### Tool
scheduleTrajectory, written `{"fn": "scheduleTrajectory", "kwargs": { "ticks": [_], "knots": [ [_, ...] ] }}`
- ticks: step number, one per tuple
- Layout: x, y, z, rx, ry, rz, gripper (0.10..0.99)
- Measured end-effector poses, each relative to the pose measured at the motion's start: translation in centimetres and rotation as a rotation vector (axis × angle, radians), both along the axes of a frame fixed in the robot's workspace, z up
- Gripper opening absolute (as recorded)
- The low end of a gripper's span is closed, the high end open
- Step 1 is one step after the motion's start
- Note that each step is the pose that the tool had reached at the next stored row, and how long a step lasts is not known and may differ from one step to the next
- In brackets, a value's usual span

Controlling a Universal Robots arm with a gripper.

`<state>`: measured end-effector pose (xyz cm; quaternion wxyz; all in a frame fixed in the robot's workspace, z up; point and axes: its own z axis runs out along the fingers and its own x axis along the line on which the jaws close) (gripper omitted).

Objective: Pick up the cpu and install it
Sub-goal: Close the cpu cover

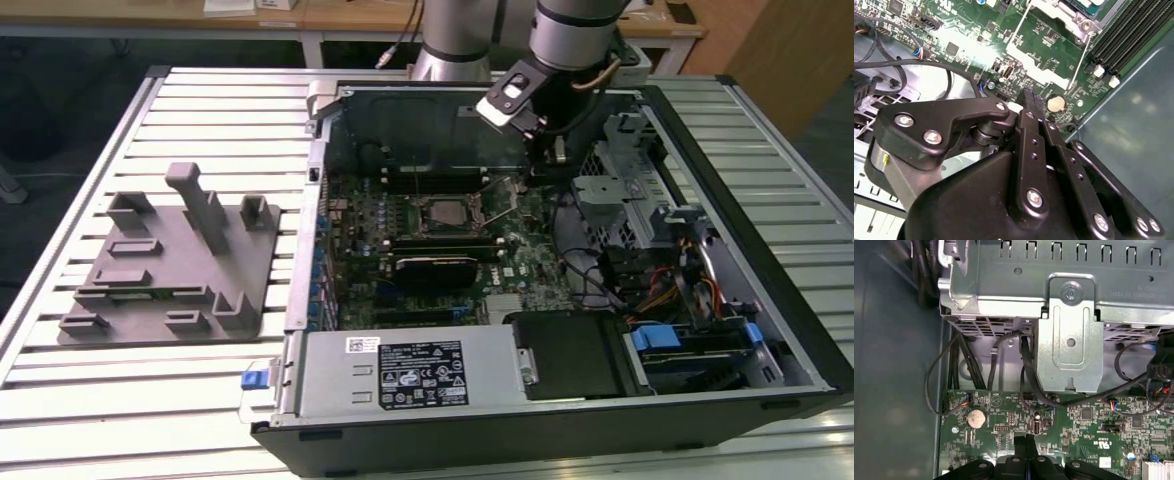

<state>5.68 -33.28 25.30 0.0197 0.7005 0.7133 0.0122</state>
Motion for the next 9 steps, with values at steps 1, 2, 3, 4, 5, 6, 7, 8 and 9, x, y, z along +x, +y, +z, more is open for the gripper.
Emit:
{"fn": "scheduleTrajectory", "kwargs": {
  "ticks": [1,2,3,4,5,6,7,8,9],
  "knots": [
    [0.03,0.0,-0.09,0.0,0.0,0.0,0.106],
    [0.06,0.0,-0.11,0.0,0.0,0.0,0.106],
    [0.09,0.0,-0.1,0.0,0.0,0.0,0.106],
    [0.09,0.0,-0.1,0.0,0.0,0.0,0.106],
    [0.08,0.0,-0.11,0.0,0.0001,0.0,0.106],
    [0.09,0.0,-0.11,0.0,0.0,0.0,0.106],
    [0.09,0.0,-0.19,0.0,-0.0001,0.0,0.106],
    [0.09,0.0,-0.33,0.0,-0.0001,0.0,0.106],
    [0.09,0.0,-0.49,0.0,0.0,0.0,0.106]
  ]
}}
